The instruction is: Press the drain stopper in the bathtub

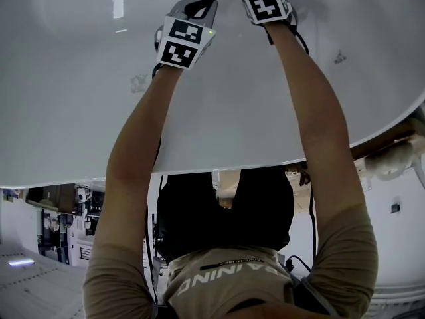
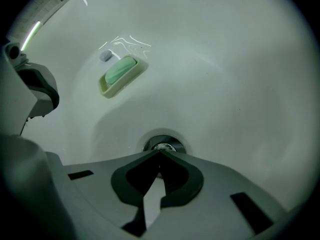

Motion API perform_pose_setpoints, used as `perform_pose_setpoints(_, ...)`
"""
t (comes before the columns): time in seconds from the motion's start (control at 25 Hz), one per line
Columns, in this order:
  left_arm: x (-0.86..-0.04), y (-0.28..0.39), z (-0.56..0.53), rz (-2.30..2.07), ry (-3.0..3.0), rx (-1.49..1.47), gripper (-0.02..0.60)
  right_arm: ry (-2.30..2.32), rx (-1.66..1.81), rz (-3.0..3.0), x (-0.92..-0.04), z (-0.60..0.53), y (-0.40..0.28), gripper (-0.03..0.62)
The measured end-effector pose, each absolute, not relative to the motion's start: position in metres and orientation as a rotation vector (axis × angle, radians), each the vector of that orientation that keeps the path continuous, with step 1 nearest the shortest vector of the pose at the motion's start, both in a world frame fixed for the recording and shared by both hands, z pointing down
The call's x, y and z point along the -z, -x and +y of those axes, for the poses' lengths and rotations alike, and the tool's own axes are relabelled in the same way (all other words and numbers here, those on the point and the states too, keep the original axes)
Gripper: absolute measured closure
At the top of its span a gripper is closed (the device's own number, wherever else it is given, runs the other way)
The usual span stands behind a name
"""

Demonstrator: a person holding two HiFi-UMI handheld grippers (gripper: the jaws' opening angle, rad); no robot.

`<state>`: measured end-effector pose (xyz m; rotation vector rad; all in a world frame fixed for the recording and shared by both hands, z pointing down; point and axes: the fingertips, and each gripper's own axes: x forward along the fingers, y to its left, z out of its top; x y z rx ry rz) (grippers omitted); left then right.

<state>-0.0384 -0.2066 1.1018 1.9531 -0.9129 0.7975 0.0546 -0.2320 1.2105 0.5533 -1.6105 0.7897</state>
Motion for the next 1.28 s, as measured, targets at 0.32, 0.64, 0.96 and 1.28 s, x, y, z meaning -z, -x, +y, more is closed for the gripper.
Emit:
perform_pose_setpoints(0.32, -1.089, 0.034, -0.209, -0.916, -1.954, -0.793, 0.58, -0.576, -0.818, -1.648, -1.199, -0.226, -0.057, 0.585)
perform_pose_setpoints(0.64, -1.067, 0.029, -0.215, -0.906, -1.996, -0.805, 0.58, -0.595, -0.824, -1.638, -1.187, -0.218, -0.067, 0.585)
perform_pose_setpoints(0.96, -1.03, 0.026, -0.218, -0.906, -2.021, -0.816, 0.58, -0.575, -0.812, -1.707, -1.143, -0.208, -0.058, 0.585)
perform_pose_setpoints(1.28, -0.97, 0.024, -0.216, -0.939, -2.038, -0.812, 0.58, -0.628, -0.82, -1.777, -1.068, -0.214, -0.053, 0.586)
